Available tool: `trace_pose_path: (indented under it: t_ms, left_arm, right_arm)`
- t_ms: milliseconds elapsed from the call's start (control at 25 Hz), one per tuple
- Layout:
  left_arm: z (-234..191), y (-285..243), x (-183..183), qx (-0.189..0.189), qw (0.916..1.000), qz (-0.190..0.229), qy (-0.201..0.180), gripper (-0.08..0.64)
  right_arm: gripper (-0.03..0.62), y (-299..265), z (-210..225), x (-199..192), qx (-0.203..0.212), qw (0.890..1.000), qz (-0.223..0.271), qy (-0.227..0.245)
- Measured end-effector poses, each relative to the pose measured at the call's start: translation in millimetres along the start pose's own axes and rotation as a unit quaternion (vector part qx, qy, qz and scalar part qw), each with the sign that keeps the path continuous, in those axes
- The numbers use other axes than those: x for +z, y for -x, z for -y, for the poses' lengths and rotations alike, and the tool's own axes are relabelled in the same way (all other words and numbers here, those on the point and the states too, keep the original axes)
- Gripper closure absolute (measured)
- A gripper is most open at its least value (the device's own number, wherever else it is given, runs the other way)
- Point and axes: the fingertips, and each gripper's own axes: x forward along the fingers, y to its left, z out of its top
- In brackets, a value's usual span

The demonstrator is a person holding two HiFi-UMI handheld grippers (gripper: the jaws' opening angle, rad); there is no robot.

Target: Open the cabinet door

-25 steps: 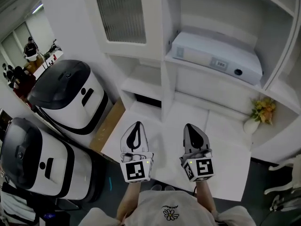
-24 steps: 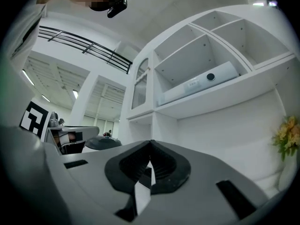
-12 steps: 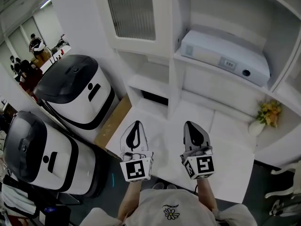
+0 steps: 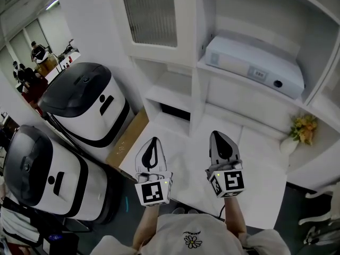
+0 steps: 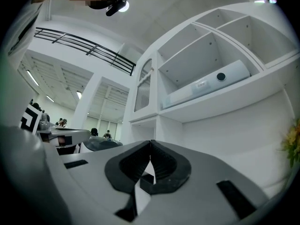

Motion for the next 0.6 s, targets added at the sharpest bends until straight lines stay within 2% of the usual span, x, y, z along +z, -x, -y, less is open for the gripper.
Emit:
trace_pose_path:
  t_ms: [80,120,160,320,600]
  left_arm:
    - [-3.0,-1.3,2.9,0.003,1.0000,0.004,0.003,0.554]
    - [-4.4,-1.7,3.2,0.004,1.0000,0.004,0.003,0.554]
    - [-5.3,-1.7,2.8,0.005,1.0000,0.003,0.002,0.554]
    - [-6.2,1.0,0.6,0.006,1.0000,-0.002,0.000,0.554]
    - [-14.5,5.4,-5.0,0.018,0.9998,-0.008,0.005,0.554]
  right_arm:
    - [0.595,-8.3,-2.2,11.6,0.015,1.000,0.009,0.003]
    - [0.529,-13.7,-4.5,18.9,0.026,1.000,0.016,0.004]
    - [0.513,-19.4,-6.3,27.6,0.037,0.999,0.024,0.008]
    - [0.508,-44.3,-4.2,76.6,0.052,0.995,0.076,0.050]
    - [0.458,-101.7,-4.3,163.8,0.073,0.985,0.136,0.083]
